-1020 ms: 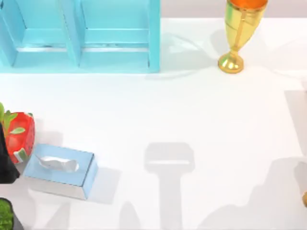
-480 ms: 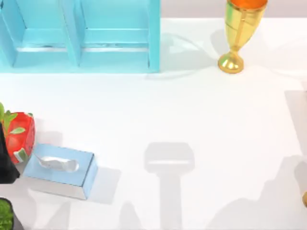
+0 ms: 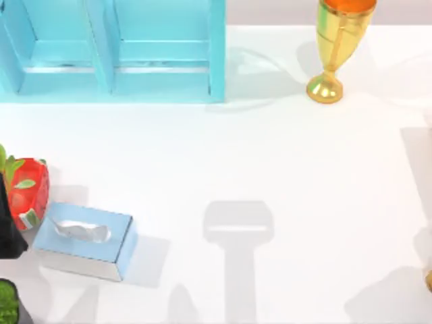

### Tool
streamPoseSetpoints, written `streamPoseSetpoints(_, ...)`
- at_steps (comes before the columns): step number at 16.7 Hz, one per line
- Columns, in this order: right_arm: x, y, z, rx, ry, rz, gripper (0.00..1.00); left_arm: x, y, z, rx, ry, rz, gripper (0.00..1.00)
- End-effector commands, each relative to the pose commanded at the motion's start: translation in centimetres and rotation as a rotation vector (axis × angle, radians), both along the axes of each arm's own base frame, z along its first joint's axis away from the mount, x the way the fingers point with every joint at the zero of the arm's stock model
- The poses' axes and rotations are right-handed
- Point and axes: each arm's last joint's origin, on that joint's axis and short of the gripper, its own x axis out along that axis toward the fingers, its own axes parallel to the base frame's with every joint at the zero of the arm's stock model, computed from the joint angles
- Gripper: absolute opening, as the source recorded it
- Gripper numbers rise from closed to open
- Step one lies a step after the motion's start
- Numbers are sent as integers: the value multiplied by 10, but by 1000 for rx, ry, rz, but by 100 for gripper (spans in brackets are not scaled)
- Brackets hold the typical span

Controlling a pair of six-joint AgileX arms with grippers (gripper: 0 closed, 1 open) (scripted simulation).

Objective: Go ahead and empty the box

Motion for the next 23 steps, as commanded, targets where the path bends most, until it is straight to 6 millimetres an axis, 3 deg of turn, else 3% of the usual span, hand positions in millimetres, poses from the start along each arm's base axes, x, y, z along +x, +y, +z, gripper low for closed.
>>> streamPoseSetpoints(5, -1, 0, -5, 2, 3, 0, 100, 0, 0, 0, 0, 0, 0, 100)
streamPoseSetpoints(18, -1, 0, -5, 2, 3, 0, 2, 0, 0, 0, 0, 0, 0, 100)
streamPoseSetpoints(23, -1, 0, -5, 2, 3, 0, 0, 0, 0, 0, 0, 0, 0, 100)
